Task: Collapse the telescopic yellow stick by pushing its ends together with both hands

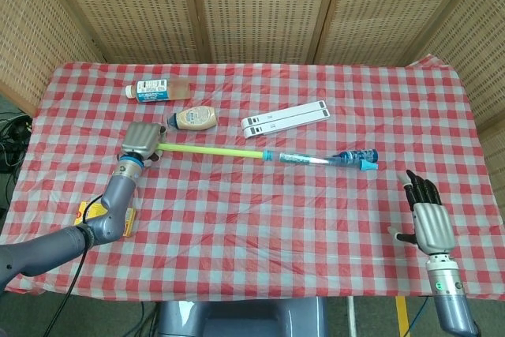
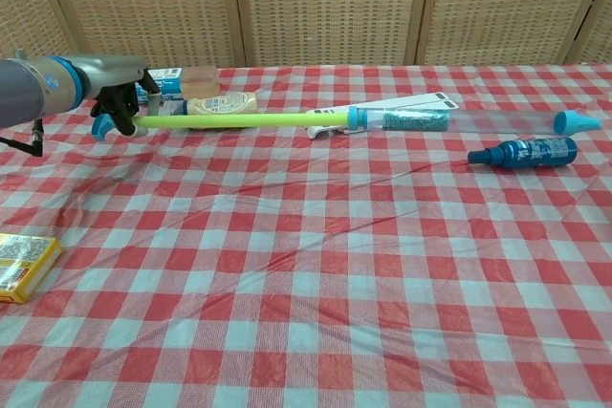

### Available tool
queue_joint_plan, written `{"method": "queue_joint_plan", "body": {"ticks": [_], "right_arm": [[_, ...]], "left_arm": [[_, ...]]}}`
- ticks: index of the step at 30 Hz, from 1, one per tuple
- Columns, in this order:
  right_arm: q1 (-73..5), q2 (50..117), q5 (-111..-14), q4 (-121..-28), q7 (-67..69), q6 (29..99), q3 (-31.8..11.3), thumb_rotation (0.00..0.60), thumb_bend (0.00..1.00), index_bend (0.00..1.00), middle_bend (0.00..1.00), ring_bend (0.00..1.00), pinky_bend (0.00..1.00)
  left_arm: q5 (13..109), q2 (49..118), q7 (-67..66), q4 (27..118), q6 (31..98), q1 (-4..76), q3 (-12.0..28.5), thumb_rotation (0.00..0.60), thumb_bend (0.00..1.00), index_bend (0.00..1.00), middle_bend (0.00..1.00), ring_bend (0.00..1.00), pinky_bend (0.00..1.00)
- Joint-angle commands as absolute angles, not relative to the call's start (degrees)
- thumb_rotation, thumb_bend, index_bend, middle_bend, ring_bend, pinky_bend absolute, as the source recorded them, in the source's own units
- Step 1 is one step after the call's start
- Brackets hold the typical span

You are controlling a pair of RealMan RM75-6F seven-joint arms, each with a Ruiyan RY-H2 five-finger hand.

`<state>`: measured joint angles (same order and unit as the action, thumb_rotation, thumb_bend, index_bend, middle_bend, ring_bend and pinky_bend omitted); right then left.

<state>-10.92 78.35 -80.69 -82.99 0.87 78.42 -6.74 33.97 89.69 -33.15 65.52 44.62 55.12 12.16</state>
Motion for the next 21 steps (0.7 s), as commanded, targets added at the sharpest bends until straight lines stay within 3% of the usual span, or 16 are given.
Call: {"method": "queue_joint_plan", "body": {"ticks": [1,4,8,11,12,17,21], "right_arm": [[-11.7,77.9,-81.0,-84.7,0.2,78.9,-7.9,0.600,0.17,0.02,0.00,0.00,0.00],[-12.6,78.0,-81.1,-86.3,-2.4,80.0,-9.5,0.600,0.17,0.12,0.05,0.02,0.00],[-14.1,78.3,-80.7,-88.2,-8.3,81.0,-11.6,0.600,0.18,0.19,0.24,0.20,0.01],[-15.7,78.4,-79.8,-90.5,-13.1,80.9,-13.4,0.600,0.18,0.23,0.44,0.44,0.11],[-16.4,78.4,-79.3,-91.6,-14.6,80.5,-14.1,0.600,0.18,0.23,0.45,0.45,0.12],[-19.7,77.4,-75.1,-96.9,-20.7,76.9,-17.0,0.600,0.19,0.26,0.70,0.71,0.28],[-22.5,76.7,-71.7,-100.6,-25.4,74.5,-19.0,0.600,0.23,0.30,0.83,0.83,0.37]], "left_arm": [[33.7,86.6,-34.1,69.9,47.5,54.4,12.4,0.600,0.46,0.75,0.88,0.81,0.69],[33.1,85.4,-34.7,72.0,48.6,54.4,12.5,0.600,0.46,0.75,0.88,0.81,0.69],[32.1,84.3,-35.4,74.2,49.6,54.4,12.5,0.600,0.46,0.75,0.88,0.81,0.69],[31.1,83.4,-36.2,76.1,50.5,54.5,12.5,0.600,0.47,0.75,0.88,0.81,0.69],[30.8,83.0,-36.5,76.8,50.9,54.5,12.5,0.600,0.47,0.75,0.88,0.81,0.69],[29.5,81.5,-38.1,79.9,52.6,54.7,12.4,0.600,0.46,0.75,0.88,0.81,0.69],[28.5,80.2,-39.5,82.6,54.3,54.9,12.1,0.600,0.46,0.75,0.88,0.81,0.69]]}}
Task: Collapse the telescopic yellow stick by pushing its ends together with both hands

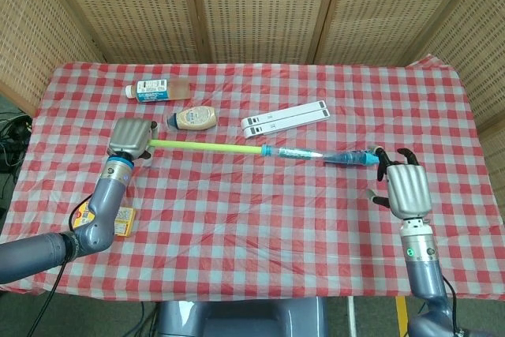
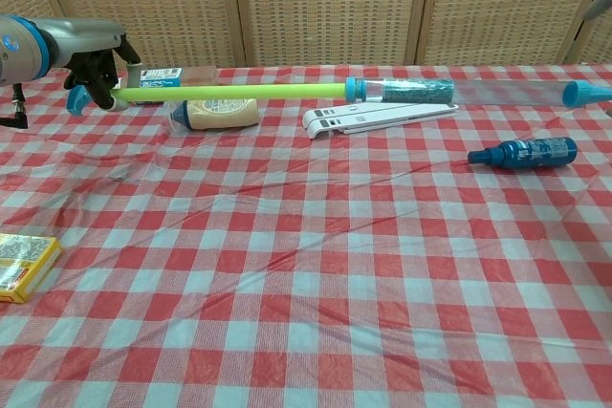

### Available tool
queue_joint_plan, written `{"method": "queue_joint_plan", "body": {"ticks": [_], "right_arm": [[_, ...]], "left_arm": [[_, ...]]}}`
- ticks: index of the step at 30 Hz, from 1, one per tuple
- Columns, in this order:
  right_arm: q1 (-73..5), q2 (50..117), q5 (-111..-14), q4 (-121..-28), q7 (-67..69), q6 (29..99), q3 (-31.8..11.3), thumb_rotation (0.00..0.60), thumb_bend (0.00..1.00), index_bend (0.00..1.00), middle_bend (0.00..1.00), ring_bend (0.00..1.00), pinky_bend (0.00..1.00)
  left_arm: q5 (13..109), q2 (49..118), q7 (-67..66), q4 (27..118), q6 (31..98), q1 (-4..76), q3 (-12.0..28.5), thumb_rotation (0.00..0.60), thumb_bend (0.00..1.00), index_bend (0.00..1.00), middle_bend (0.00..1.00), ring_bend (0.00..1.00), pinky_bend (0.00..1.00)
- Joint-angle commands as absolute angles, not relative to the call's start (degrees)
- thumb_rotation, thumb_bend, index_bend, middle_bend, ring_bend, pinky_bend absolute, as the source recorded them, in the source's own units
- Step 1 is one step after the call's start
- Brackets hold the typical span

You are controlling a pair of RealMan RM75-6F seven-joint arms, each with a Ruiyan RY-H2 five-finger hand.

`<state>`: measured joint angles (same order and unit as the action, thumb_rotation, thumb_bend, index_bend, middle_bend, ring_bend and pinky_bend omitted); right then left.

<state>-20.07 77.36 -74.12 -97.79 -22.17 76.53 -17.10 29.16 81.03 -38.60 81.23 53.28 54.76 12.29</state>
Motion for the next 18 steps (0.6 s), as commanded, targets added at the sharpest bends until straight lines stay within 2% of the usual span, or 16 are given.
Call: {"method": "queue_joint_plan", "body": {"ticks": [1,4,8,18], "right_arm": [[-23.1,76.6,-70.8,-101.4,-26.3,73.9,-19.4,0.600,0.24,0.31,0.86,0.86,0.40],[-24.8,76.4,-67.9,-103.1,-28.4,72.3,-20.3,0.600,0.27,0.34,0.93,0.92,0.46],[-26.4,76.4,-64.7,-104.7,-30.9,71.6,-21.2,0.600,0.30,0.38,0.98,0.97,0.49],[-27.7,76.4,-59.7,-105.7,-33.4,71.9,-20.3,0.600,0.36,0.41,1.00,0.98,0.50]], "left_arm": [[28.2,79.9,-39.9,83.3,54.8,54.9,12.0,0.600,0.46,0.75,0.88,0.81,0.69],[27.2,78.9,-40.9,85.3,56.2,54.9,11.9,0.600,0.46,0.75,0.88,0.81,0.69],[26.2,77.7,-42.1,88.1,58.2,54.8,11.7,0.600,0.46,0.75,0.88,0.81,0.69],[25.6,75.8,-43.1,92.2,61.0,54.4,11.3,0.600,0.47,0.75,0.88,0.81,0.69]]}}
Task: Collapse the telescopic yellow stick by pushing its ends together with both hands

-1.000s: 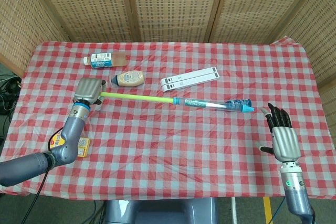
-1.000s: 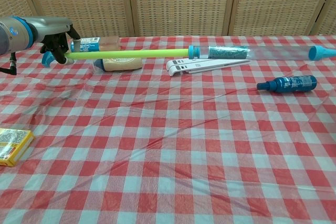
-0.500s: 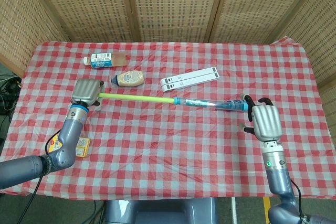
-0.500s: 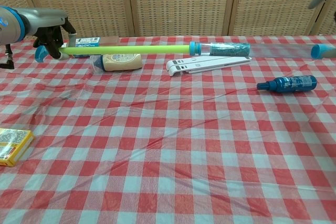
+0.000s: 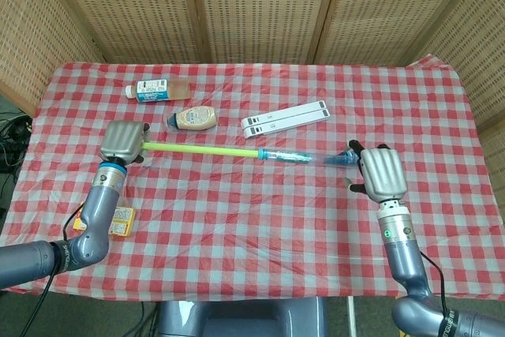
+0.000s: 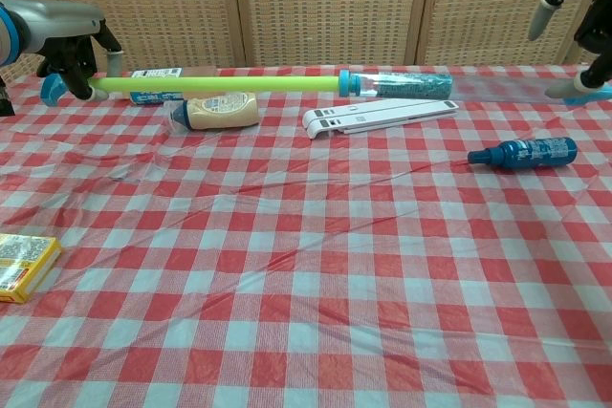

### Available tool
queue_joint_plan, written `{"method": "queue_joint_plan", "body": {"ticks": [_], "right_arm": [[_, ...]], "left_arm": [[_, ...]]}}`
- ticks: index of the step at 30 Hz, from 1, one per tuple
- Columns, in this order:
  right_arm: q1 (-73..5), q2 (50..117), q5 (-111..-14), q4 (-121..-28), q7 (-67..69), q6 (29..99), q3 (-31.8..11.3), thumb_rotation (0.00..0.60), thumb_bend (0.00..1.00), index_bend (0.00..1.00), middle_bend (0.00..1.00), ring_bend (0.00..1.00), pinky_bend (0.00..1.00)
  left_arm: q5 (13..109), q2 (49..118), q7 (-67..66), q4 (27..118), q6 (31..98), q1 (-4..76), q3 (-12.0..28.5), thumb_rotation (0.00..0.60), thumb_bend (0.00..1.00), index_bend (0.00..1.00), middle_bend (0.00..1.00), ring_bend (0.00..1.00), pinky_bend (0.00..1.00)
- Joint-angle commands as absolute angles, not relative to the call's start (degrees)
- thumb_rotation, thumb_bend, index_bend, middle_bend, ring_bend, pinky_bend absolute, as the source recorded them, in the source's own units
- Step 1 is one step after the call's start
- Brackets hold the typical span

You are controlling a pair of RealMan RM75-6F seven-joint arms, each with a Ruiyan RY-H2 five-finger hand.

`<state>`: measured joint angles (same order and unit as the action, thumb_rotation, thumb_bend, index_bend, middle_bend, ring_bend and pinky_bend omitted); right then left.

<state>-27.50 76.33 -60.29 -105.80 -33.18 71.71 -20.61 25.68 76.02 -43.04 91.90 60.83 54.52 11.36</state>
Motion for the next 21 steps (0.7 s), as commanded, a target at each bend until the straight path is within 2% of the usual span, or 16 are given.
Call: {"method": "queue_joint_plan", "body": {"ticks": [1,21], "right_arm": [[-27.8,76.4,-59.3,-105.7,-33.4,71.9,-20.2,0.600,0.36,0.41,1.00,0.99,0.50],[-30.5,79.5,-53.5,-98.7,-33.6,72.1,-18.7,0.600,0.38,0.45,1.00,1.00,0.50]], "left_arm": [[25.6,75.7,-43.1,92.4,61.0,54.4,11.3,0.600,0.46,0.75,0.88,0.81,0.69],[26.5,73.6,-41.8,94.2,60.7,53.9,10.6,0.600,0.46,0.75,0.88,0.81,0.69]]}}
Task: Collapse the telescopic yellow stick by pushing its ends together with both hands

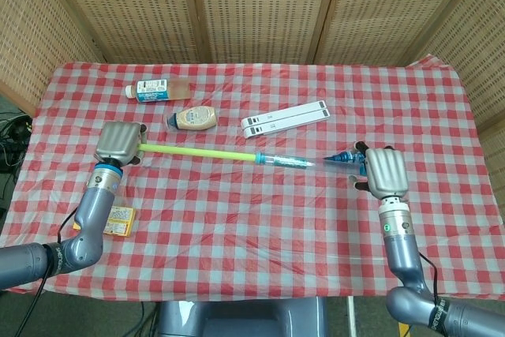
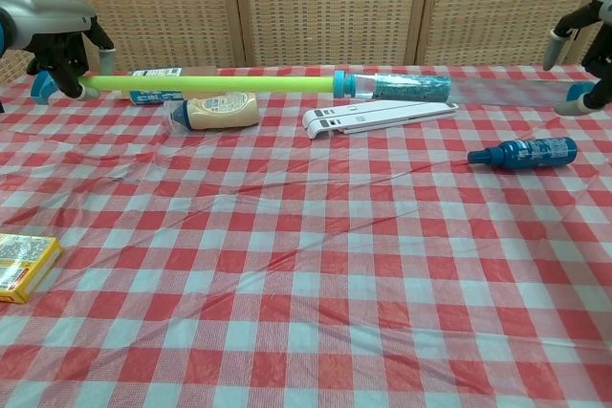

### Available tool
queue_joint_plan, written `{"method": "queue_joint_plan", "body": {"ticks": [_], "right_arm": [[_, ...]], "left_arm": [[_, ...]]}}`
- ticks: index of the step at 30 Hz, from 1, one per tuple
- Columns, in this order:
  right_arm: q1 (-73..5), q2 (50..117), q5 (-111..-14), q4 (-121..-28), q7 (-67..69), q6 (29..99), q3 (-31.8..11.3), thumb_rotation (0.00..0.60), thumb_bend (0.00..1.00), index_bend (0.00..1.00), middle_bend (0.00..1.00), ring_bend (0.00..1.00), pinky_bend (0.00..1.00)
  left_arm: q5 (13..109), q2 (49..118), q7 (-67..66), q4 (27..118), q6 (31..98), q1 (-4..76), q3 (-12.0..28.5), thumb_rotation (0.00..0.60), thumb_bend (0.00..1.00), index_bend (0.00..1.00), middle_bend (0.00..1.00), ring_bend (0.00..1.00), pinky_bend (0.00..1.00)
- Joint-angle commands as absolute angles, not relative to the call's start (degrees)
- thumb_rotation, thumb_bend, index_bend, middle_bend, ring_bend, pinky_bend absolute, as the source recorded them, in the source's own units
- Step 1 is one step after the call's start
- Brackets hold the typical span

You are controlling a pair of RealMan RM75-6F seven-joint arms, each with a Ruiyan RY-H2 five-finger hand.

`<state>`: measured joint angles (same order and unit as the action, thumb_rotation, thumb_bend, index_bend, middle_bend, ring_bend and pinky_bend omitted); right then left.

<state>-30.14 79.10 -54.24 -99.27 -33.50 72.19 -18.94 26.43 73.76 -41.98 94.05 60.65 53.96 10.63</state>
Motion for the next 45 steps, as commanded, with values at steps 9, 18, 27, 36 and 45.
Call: {"method": "queue_joint_plan", "body": {"ticks": [9,18,27,36,45], "right_arm": [[-30.8,79.8,-53.9,-98.2,-33.1,73.4,-17.9,0.600,0.39,0.52,1.00,1.00,0.50],[-31.1,80.3,-54.5,-97.1,-32.5,74.4,-17.4,0.600,0.41,0.67,1.00,1.00,0.51],[-32.8,81.5,-54.2,-96.4,-33.2,73.6,-17.5,0.600,0.41,0.68,1.00,1.00,0.51],[-33.9,82.8,-54.7,-96.5,-34.0,73.7,-17.0,0.600,0.43,0.68,1.00,1.00,0.51],[-34.6,83.4,-54.6,-96.4,-33.4,72.7,-16.6,0.600,0.42,0.69,1.00,1.00,0.51]], "left_arm": [[27.5,72.6,-41.2,95.6,61.2,53.5,10.4,0.600,0.47,0.75,0.88,0.81,0.69],[27.6,72.3,-40.9,95.9,61.1,53.3,9.9,0.600,0.46,0.75,0.88,0.81,0.69],[27.7,72.1,-40.8,98.4,60.8,53.5,9.6,0.600,0.46,0.75,0.88,0.81,0.69],[27.0,73.2,-42.1,100.0,61.1,54.9,9.7,0.600,0.46,0.75,0.88,0.81,0.69],[25.4,76.7,-44.6,100.3,61.6,57.5,9.8,0.600,0.46,0.74,0.88,0.81,0.69]]}}
